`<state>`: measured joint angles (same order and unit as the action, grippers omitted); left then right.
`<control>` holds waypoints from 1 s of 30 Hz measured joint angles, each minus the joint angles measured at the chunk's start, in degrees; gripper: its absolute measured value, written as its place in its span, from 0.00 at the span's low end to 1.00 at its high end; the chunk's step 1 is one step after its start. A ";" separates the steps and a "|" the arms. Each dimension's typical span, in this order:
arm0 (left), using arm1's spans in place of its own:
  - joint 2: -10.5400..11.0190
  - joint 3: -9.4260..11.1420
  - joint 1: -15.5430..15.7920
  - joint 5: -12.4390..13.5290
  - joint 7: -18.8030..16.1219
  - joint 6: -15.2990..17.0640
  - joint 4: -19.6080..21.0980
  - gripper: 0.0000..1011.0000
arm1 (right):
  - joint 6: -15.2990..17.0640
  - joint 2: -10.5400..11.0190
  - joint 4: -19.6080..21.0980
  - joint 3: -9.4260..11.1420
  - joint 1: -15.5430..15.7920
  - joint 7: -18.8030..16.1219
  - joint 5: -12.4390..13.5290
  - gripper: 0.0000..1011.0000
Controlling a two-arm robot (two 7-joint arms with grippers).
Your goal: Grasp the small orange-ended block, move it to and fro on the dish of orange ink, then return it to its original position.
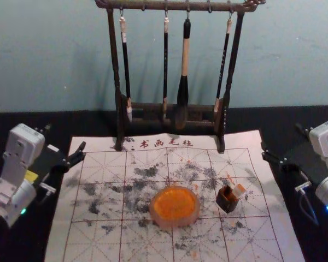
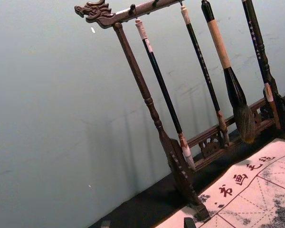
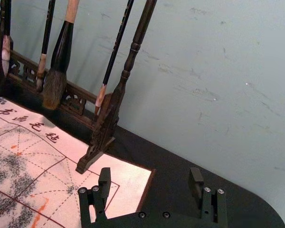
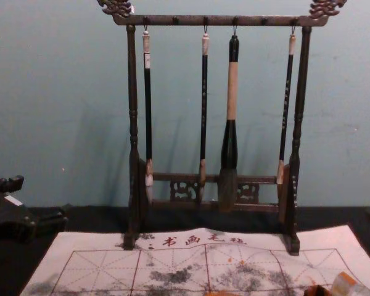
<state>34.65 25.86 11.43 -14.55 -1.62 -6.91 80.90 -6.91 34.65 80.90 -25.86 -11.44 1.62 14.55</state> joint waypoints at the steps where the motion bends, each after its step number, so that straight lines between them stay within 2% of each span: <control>1: 0.00 0.00 0.00 0.00 0.00 0.00 0.00 0.99 | 0.00 0.00 0.00 0.00 0.00 0.00 0.00 0.99; 12: 0.00 0.00 0.00 0.00 0.00 0.00 0.00 0.99 | 0.01 -0.01 0.01 0.05 0.02 -0.03 0.00 0.99; 16: 0.00 0.00 0.00 0.00 0.00 0.00 0.00 0.99 | 0.15 0.06 1.04 1.31 0.71 -1.29 1.05 0.99; 19: 0.00 0.00 0.00 0.00 0.00 0.00 0.00 0.99 | 0.18 0.33 3.23 2.88 2.20 -3.40 3.56 0.99; 20: 0.00 0.00 0.00 0.00 0.00 0.00 0.00 0.99 | 0.18 0.33 3.23 2.88 2.20 -3.40 3.56 0.99; 25: 0.00 0.00 0.00 0.00 0.00 0.00 0.00 0.99 | 0.07 1.09 7.28 5.19 5.45 -8.43 8.76 0.99; 30: 0.00 0.00 0.00 0.00 0.00 0.00 0.00 0.99 | 0.20 1.83 9.20 5.70 7.42 -13.08 11.70 0.99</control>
<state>34.64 25.86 11.43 -14.55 -1.62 -6.91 80.90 -6.71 36.48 90.10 -20.16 -4.01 -11.46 26.25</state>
